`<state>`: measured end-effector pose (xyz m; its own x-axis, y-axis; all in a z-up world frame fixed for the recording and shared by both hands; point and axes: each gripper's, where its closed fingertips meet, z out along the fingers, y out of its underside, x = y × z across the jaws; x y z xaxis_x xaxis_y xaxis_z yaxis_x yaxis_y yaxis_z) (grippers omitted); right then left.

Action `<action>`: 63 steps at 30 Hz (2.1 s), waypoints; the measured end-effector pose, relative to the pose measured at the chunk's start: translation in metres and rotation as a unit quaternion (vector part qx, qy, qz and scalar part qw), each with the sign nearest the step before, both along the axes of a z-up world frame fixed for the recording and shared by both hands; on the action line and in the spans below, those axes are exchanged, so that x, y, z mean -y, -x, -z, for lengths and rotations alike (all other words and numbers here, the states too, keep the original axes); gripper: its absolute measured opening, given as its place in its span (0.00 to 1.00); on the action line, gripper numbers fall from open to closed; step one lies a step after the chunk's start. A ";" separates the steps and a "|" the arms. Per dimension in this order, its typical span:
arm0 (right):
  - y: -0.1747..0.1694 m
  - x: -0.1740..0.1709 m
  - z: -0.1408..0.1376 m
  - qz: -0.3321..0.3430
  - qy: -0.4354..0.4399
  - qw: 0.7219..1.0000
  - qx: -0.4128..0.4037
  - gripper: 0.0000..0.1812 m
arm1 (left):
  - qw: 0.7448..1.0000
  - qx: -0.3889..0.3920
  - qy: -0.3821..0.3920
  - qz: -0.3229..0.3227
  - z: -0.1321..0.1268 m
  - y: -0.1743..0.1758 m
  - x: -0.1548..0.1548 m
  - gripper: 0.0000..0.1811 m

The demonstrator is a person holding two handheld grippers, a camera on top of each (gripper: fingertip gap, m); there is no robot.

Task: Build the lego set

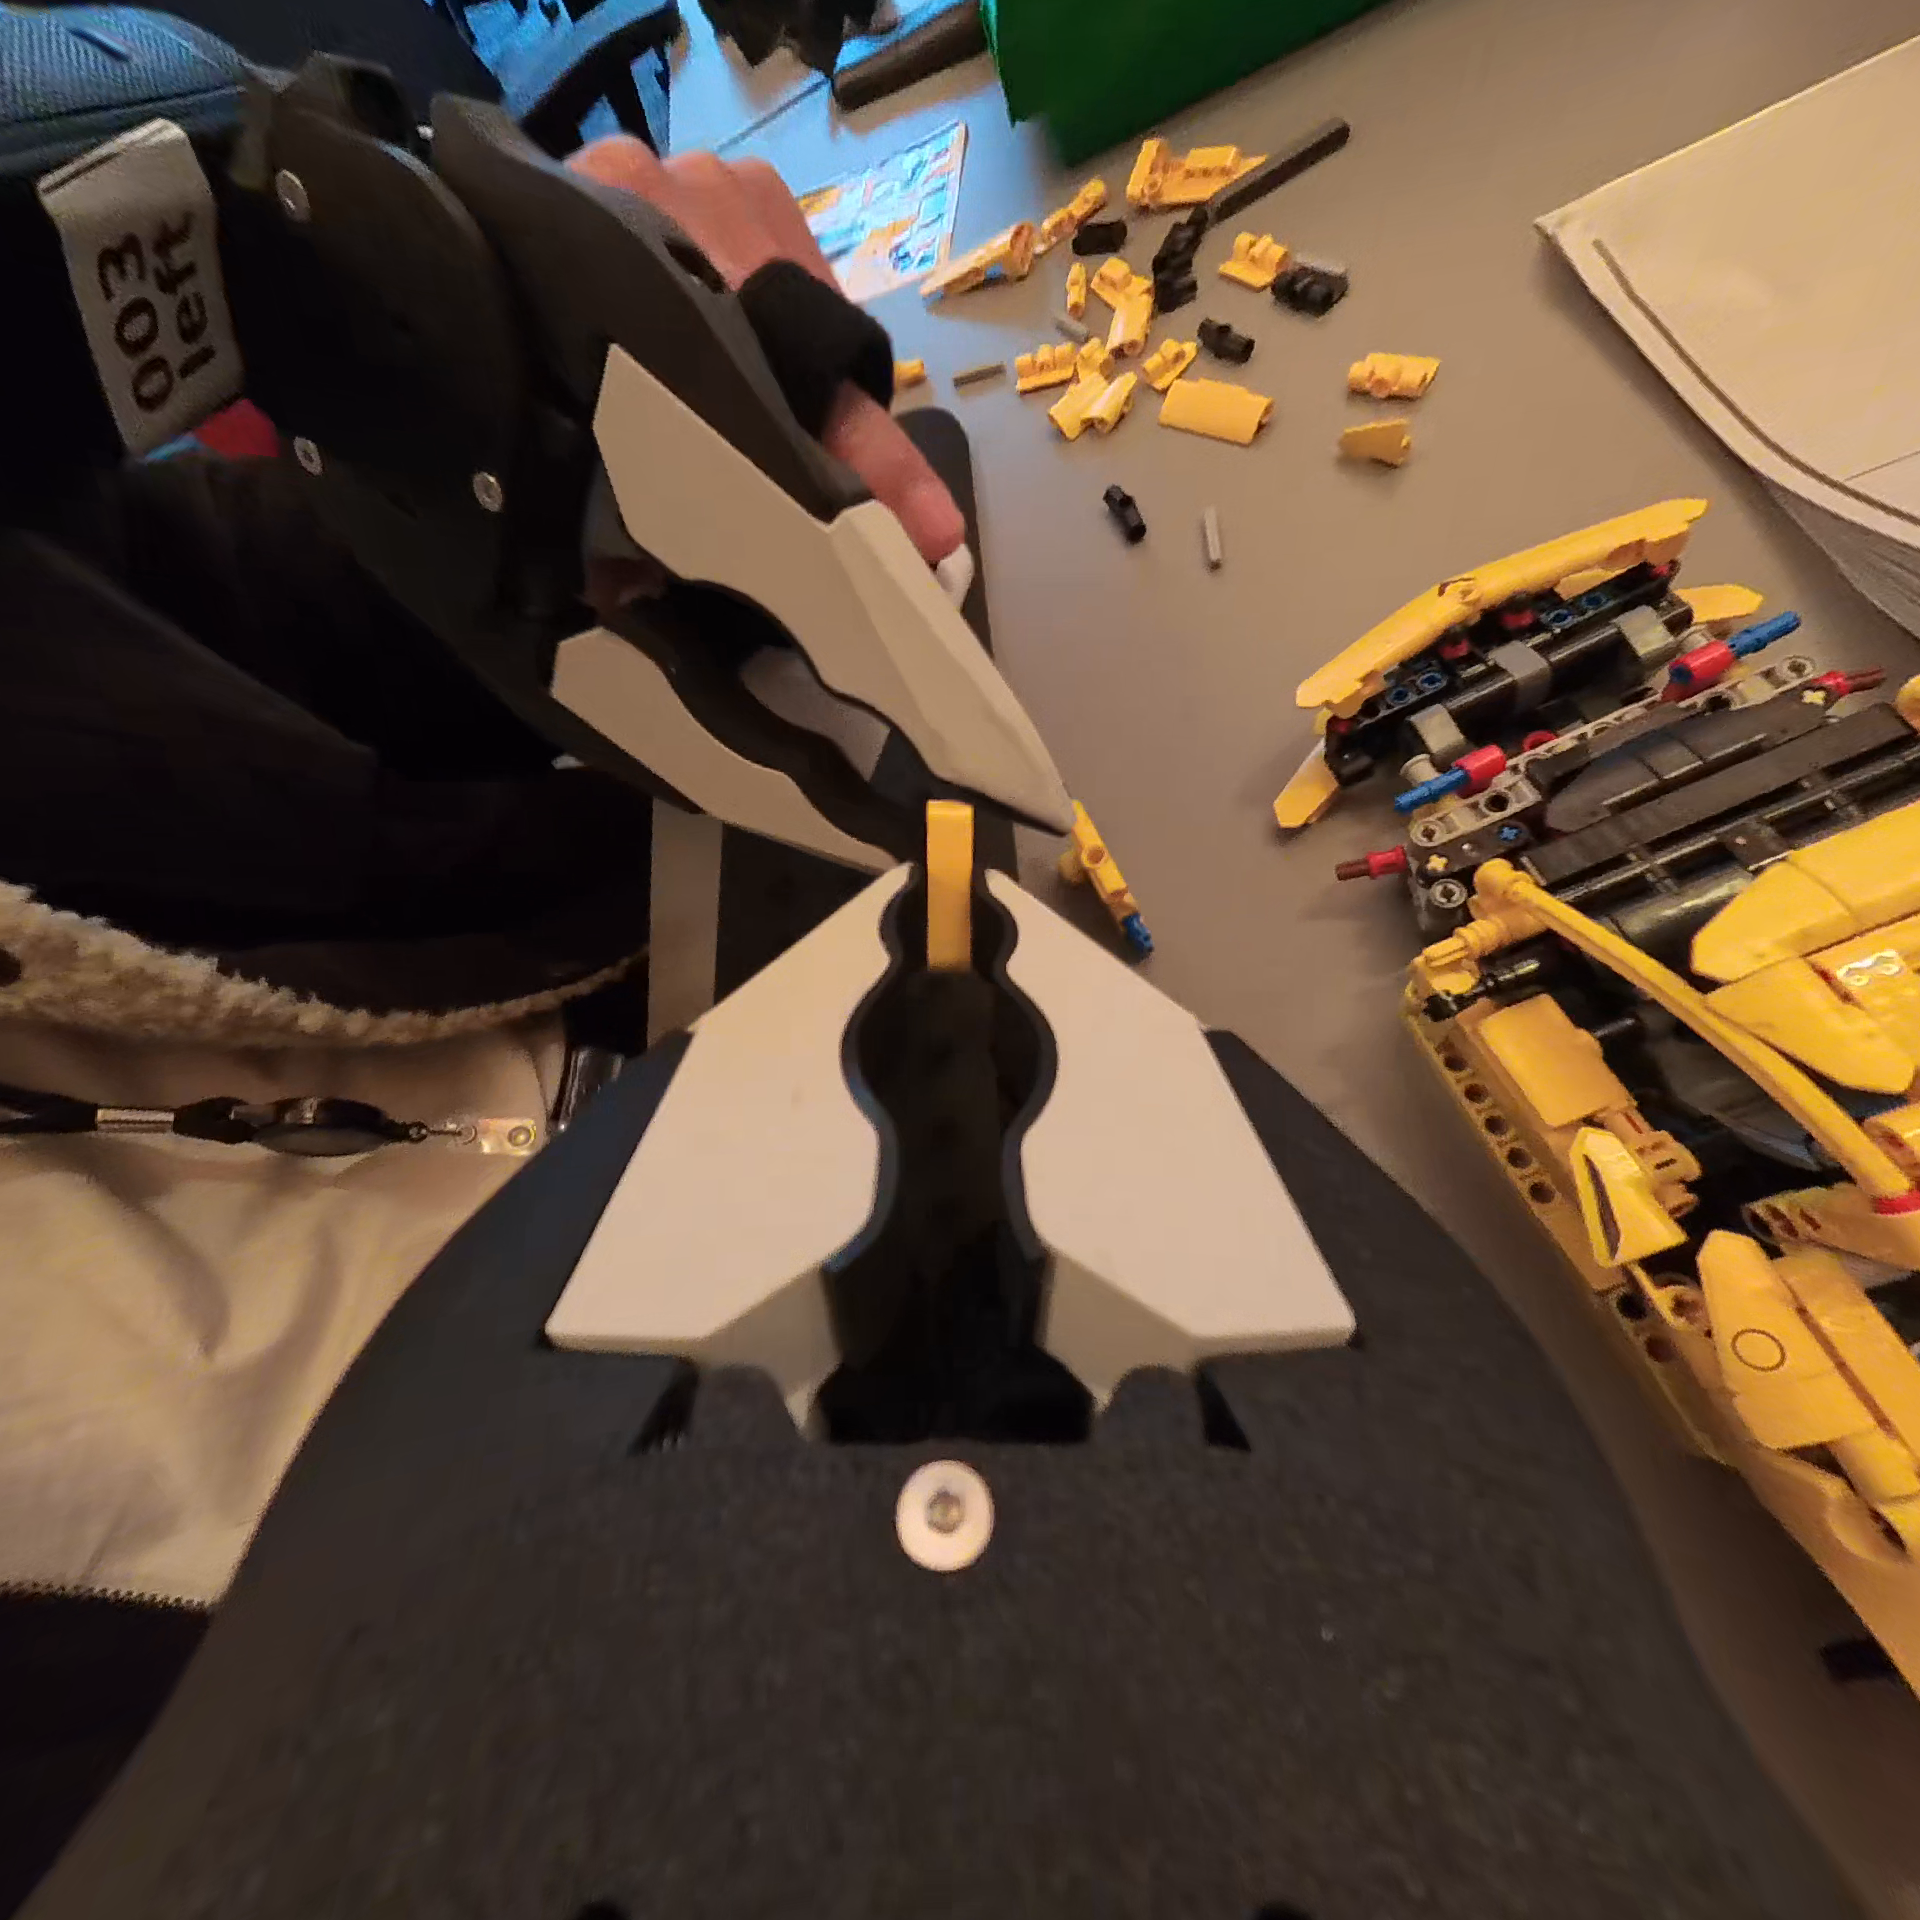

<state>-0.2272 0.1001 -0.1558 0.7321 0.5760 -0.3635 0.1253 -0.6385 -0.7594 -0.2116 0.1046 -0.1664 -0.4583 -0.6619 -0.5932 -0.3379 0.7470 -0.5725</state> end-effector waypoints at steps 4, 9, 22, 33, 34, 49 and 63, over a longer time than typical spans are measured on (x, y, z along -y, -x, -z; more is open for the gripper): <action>-0.002 0.000 0.000 0.007 0.002 1.000 0.002 0.04 | 1.000 0.012 -0.010 -0.011 -0.001 -0.003 -0.001 0.07; -0.009 -0.004 -0.010 0.022 -0.046 0.998 -0.030 0.05 | 0.996 0.031 0.080 -0.036 -0.009 -0.010 -0.003 0.05; -0.015 -0.009 -0.096 0.080 -0.429 0.899 -0.040 0.13 | 0.649 0.039 0.759 0.042 -0.084 -0.009 0.006 0.05; -0.002 -0.001 -0.090 0.027 -0.427 0.903 -0.039 0.03 | 0.518 -0.078 0.843 0.124 -0.089 0.000 0.037 0.04; -0.003 0.000 -0.092 0.028 -0.432 0.901 -0.041 0.03 | 0.508 -0.079 0.849 0.124 -0.090 0.001 0.036 0.04; -0.020 -0.007 -0.076 0.059 -0.354 0.931 -0.064 0.03 | 0.632 -0.064 0.767 0.090 -0.068 -0.001 0.029 0.13; -0.011 -0.010 0.051 0.012 -0.046 0.998 -0.027 0.04 | 0.917 -0.144 0.372 0.019 0.045 0.029 -0.025 0.21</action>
